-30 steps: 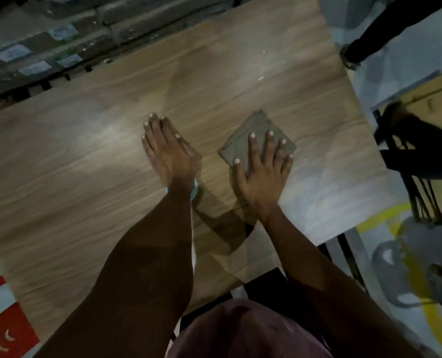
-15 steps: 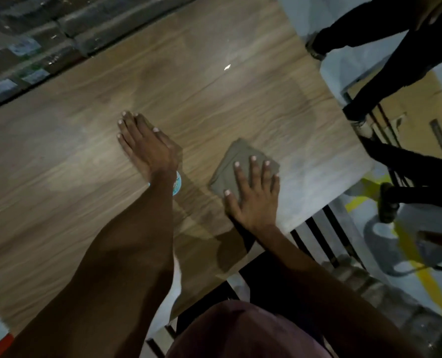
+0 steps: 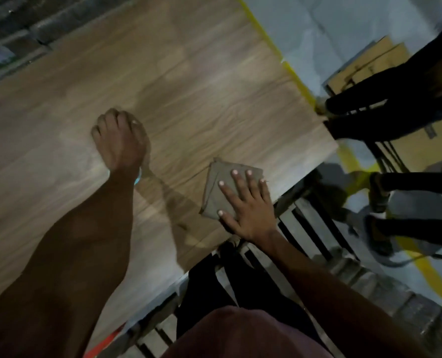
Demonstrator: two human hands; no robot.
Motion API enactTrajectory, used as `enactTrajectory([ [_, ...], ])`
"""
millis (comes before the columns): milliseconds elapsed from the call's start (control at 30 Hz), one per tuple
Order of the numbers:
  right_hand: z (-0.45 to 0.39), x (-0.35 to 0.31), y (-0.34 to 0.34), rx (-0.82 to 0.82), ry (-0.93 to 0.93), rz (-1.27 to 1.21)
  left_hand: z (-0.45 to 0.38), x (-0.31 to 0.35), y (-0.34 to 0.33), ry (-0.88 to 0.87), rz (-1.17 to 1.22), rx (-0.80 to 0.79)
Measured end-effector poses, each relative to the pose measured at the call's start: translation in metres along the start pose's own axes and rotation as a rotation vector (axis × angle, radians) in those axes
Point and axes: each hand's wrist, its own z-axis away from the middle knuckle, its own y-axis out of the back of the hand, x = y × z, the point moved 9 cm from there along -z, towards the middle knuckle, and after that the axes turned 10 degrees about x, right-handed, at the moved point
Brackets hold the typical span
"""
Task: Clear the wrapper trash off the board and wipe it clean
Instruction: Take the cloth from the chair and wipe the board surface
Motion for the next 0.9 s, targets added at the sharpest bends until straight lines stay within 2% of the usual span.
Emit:
enactTrajectory([
  [133,0.005,0.060,0.013,0.012,-0.407,-0.018,0.017,0.022,-0.004,0.166,-0.031,-0.102],
  [167,0.008,0.060,0.014,0.017,-0.399,-0.019,0.026,0.038,-0.003,0.160,-0.014,-0.107],
  [267,0.012,0.046,0.010,0.010,-0.143,-0.034,0.060,0.099,-0.005,0.103,0.094,-0.132],
  [333,0.009,0.059,0.012,0.003,-0.090,-0.022,0.077,0.121,-0.009,0.180,0.120,-0.123],
  [400,-0.001,0.091,0.016,-0.013,-0.222,-0.018,0.085,0.130,-0.012,0.264,0.095,-0.121],
  [533,-0.014,0.134,0.023,0.034,-0.591,-0.096,0.087,0.133,-0.016,0.288,0.050,-0.107],
  [600,-0.017,0.119,0.022,0.049,-0.564,-0.066,0.087,0.130,-0.018,0.304,0.052,-0.108],
  [700,-0.016,0.082,0.016,0.022,-0.250,-0.066,0.086,0.130,-0.019,0.303,0.038,-0.101],
  [733,-0.017,0.085,0.019,0.038,-0.211,-0.066,0.086,0.130,-0.019,0.309,0.037,-0.105],
  [800,-0.025,0.113,0.022,0.071,-0.279,-0.045,0.086,0.130,-0.019,0.322,0.033,-0.111],
  [900,-0.041,0.166,0.030,0.107,-0.524,-0.038,0.086,0.131,-0.019,0.322,0.033,-0.113],
])
